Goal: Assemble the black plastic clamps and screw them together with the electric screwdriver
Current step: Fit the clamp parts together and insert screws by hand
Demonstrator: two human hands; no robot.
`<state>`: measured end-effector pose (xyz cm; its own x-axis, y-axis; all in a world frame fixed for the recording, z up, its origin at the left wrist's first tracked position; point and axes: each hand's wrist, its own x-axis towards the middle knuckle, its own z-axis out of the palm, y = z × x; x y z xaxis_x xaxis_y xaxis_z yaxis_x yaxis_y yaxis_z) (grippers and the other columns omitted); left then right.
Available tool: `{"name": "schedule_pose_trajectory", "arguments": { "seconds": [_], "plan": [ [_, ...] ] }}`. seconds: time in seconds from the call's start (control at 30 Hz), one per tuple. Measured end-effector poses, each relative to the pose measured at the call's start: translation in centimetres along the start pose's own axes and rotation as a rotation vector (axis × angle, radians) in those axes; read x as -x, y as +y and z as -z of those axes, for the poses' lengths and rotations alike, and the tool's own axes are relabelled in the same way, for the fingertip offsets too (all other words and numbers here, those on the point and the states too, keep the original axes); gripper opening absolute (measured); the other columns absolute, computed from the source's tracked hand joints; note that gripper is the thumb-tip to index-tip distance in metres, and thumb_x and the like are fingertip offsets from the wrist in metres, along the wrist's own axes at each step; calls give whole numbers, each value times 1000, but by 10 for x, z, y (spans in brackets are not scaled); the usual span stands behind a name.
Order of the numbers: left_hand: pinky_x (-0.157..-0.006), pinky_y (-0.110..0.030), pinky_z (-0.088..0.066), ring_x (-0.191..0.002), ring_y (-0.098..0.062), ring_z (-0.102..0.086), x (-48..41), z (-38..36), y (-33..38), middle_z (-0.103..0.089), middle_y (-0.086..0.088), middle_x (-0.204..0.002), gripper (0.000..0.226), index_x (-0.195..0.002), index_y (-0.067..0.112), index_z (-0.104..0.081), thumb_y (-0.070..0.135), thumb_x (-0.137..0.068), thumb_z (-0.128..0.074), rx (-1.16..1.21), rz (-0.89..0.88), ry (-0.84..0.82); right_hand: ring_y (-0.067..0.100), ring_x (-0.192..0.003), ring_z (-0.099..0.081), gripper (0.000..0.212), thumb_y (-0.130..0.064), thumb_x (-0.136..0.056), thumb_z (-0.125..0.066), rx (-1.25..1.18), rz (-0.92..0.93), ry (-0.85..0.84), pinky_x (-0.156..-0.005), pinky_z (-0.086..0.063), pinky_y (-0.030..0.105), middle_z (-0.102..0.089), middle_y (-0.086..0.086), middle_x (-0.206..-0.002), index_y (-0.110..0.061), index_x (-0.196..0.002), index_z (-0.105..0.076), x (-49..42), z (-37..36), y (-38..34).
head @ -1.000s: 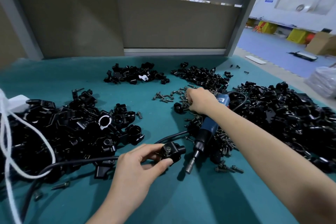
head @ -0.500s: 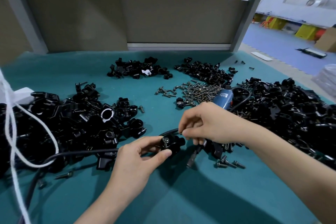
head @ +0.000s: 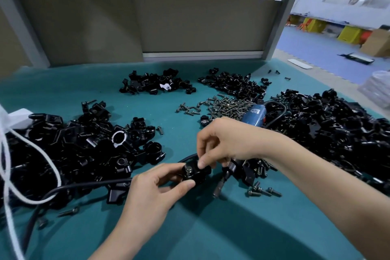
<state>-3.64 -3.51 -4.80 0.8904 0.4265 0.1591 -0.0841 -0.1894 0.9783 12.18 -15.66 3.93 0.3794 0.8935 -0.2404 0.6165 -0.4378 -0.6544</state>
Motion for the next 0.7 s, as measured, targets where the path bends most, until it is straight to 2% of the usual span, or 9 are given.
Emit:
{"name": "schedule_pose_trajectory", "arguments": {
  "seconds": [0.13, 0.23, 0.33, 0.37, 0.43, 0.47, 0.57, 0.7],
  "plan": [
    [-70, -26, -58, -79, -17, -69, 0, 0, 0, -73, 2, -87, 29, -87, 37, -76, 31, -58, -77, 0, -18, -28, 9, -37, -49, 21, -25, -79, -79, -111, -34, -52, -38, -37, 16, -62, -1, -51, -18, -73, -60, -4, -7, 4],
    [-66, -16, -54, -77, -13, -68, -1, -1, 0, -73, 3, -86, 30, -87, 38, -75, 30, -58, -77, 6, -22, -26, 9, -35, -44, 21, -31, -81, -76, -154, -71, -70, -38, -34, 17, -58, -4, -50, -19, -81, -59, -5, -8, 5],
    [-68, -15, -54, -76, -13, -70, -1, -1, -3, -75, 3, -86, 30, -87, 37, -76, 27, -59, -78, 47, -6, -18, 12, -39, -53, 28, -43, -85, -68, -189, -129, -95, -37, -38, 19, -61, -6, -56, -17, -89, -57, -4, -10, 5],
    [-69, -16, -54, -77, -13, -70, -1, -1, -4, -75, 3, -85, 29, -87, 36, -76, 23, -62, -79, 56, -4, -13, 16, -43, -59, 33, -47, -86, -64, -215, -153, -110, -37, -42, 21, -65, -4, -63, -16, -91, -57, -4, -13, 5],
    [-70, -16, -54, -77, -13, -70, -2, -1, -5, -76, 3, -83, 31, -85, 37, -76, 13, -66, -81, 58, -6, 5, 21, -49, -64, 38, -53, -87, -59, -321, -178, -142, -40, -47, 22, -69, 12, -75, -15, -91, -58, -2, -19, 5],
    [-71, -16, -54, -76, -11, -70, -3, -1, -5, -76, 4, -82, 32, -84, 39, -76, 12, -66, -81, 65, -8, 25, 22, -49, -64, 36, -53, -86, -59, -404, -179, -138, -42, -48, 22, -68, 14, -72, -17, -87, -59, -2, -22, 5],
    [-72, -12, -52, -76, -4, -68, -4, 0, -1, -75, 6, -85, 28, -81, 43, -75, 26, -58, -78, 114, -54, 111, 17, -45, -59, 28, -45, -88, -62, -664, -159, -39, -40, -45, 19, -62, 6, -63, -25, -68, -61, -1, -29, 4],
    [-75, -9, -48, -82, -3, -65, -3, 4, 3, -70, 10, -92, 29, -90, 45, -73, 44, -63, -81, 51, -187, 174, 9, -41, -51, 25, -45, -76, -68, -878, -126, 24, -35, -36, 15, -59, -3, -61, -26, -60, -61, -1, -36, -3]
  ]
}}
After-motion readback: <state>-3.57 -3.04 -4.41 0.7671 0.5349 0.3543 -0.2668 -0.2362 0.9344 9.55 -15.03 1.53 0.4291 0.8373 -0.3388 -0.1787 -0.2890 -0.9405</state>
